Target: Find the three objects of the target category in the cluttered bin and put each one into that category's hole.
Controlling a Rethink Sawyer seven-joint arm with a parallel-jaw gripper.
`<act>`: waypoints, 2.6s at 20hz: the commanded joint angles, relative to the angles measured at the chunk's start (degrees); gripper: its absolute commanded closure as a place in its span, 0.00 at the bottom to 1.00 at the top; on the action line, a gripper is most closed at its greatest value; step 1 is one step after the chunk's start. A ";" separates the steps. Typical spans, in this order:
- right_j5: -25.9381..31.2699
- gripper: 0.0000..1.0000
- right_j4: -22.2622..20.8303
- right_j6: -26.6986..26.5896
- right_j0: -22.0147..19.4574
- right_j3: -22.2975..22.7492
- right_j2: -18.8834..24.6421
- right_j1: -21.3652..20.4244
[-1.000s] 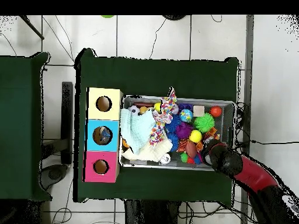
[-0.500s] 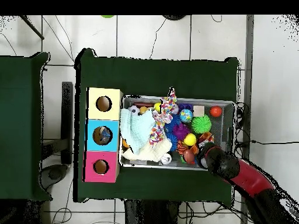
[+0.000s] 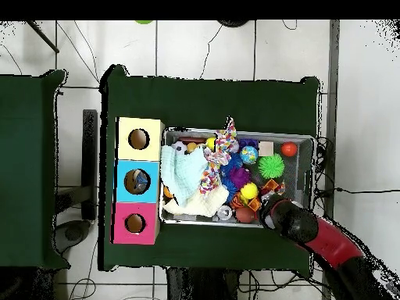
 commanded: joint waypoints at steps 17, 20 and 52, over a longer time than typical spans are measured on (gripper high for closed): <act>9.71 1.00 1.94 2.14 3.83 11.17 5.56 -5.17; 5.12 1.00 -0.67 1.55 5.45 10.83 4.78 -8.46; 8.86 1.00 7.52 6.22 3.69 13.92 17.46 -21.42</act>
